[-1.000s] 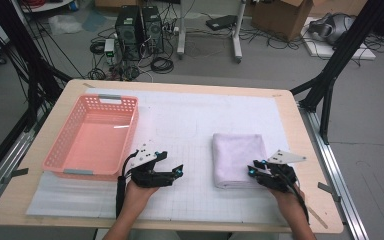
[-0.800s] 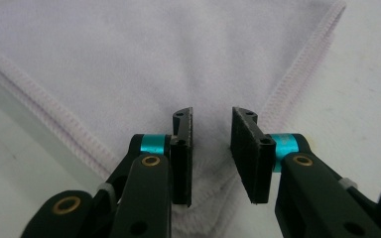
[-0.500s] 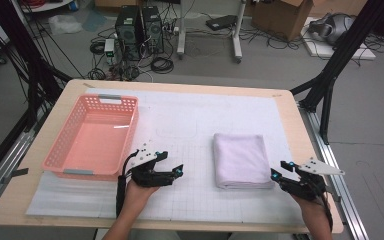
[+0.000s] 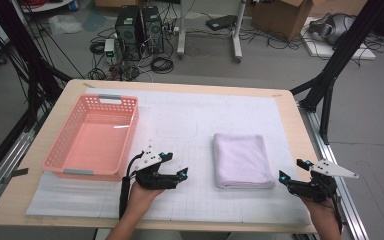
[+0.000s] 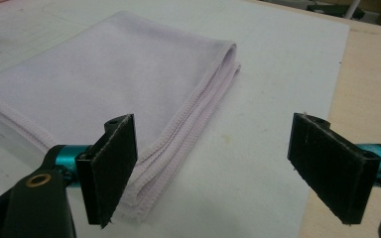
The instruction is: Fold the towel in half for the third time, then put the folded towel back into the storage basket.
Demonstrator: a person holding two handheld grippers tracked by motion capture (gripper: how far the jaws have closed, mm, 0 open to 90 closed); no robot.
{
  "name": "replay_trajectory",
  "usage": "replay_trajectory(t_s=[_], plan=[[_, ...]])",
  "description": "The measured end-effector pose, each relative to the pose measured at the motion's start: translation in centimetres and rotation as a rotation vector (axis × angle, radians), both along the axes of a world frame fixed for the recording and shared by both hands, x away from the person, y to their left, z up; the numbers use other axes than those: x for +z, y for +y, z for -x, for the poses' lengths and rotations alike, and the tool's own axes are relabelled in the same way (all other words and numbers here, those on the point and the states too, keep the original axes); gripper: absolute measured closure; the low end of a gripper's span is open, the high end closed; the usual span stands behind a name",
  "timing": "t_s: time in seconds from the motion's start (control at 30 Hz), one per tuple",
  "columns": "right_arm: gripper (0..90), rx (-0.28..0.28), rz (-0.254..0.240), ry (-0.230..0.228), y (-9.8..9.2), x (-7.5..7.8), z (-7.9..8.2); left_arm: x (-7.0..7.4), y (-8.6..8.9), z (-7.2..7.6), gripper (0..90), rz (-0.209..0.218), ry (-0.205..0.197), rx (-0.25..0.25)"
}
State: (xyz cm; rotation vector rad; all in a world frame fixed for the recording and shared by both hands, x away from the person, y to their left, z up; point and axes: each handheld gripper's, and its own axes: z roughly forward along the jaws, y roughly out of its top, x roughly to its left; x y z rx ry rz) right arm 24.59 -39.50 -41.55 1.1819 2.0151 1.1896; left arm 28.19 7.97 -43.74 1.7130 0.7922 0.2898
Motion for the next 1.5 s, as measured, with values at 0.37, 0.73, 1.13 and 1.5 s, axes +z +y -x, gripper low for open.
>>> replay_trajectory(t_s=[0.37,0.73,1.13,1.5], plan=[[18.7,-0.004,0.007,0.015,-0.1,-0.3,0.1,-0.3,-0.5,-0.2,21.1,0.0,0.003,0.028],[18.7,0.002,0.011,0.03,-0.3,-0.6,0.3,-0.3,-1.9,-0.9,21.4,-0.044,0.011,-0.001],[18.7,0.018,0.008,0.043,-0.1,-0.9,0.2,0.2,-5.9,-3.6,33.3,-0.055,0.106,-0.069],[18.7,0.042,0.003,0.043,0.4,-0.8,0.0,0.0,-11.3,-6.2,31.1,-0.05,0.212,-0.061]])
